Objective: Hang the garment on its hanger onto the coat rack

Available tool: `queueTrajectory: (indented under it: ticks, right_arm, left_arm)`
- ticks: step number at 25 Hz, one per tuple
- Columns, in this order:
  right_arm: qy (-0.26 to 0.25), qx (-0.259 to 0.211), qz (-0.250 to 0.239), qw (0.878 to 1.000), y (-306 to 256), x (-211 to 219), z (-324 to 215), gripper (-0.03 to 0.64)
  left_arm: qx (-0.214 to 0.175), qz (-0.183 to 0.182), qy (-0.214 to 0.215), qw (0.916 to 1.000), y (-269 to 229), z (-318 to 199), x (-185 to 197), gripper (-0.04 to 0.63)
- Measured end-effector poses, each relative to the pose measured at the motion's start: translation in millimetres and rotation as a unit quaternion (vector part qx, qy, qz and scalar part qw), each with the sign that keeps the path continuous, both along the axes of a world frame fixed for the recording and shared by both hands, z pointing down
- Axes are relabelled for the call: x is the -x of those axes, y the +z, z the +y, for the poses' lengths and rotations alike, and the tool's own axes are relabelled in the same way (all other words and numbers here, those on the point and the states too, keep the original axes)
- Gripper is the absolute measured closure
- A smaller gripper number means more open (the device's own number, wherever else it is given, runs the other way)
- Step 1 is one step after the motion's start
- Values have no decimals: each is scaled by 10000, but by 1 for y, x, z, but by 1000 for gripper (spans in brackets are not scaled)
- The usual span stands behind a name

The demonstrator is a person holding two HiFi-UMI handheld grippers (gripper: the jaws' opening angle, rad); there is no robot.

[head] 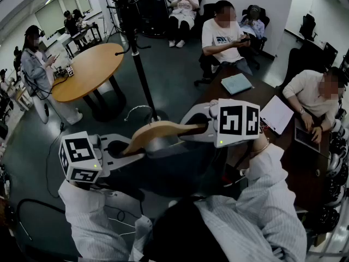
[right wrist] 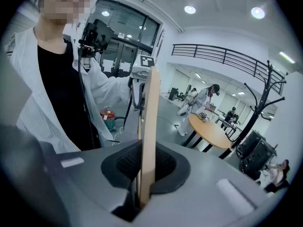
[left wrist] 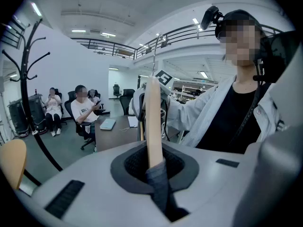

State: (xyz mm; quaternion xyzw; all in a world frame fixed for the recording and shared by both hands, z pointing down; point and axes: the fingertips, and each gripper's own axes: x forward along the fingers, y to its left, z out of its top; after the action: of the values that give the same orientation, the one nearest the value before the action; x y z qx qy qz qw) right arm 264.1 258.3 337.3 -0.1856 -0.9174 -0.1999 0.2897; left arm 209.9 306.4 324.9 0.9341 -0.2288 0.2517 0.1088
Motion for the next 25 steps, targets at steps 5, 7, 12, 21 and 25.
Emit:
queueTrajectory:
  ticks: [5, 7, 12, 21, 25]
  right_arm:
    - [-43, -64, 13, 10000, -8, -2, 3, 595]
    - [-65, -70, -7, 10000, -8, -1, 3, 595]
    - [-99, -60, -7, 9999, -2, 1, -2, 595]
    - [-295, -81, 121, 9995, 11, 4, -5, 595]
    - [-561, -2, 67, 9984, 13, 6, -6, 595]
  left_arm:
    - [-37, 16, -15, 10000, -7, 4, -3, 580]
    - [-34, 6, -24, 10000, -6, 4, -3, 580]
    - [-7, -10, -55, 10000, -1, 1, -2, 580]
    - [119, 44, -217, 9997, 11, 1, 0, 580]
    - [127, 161, -422, 9989, 14, 1, -1, 580]
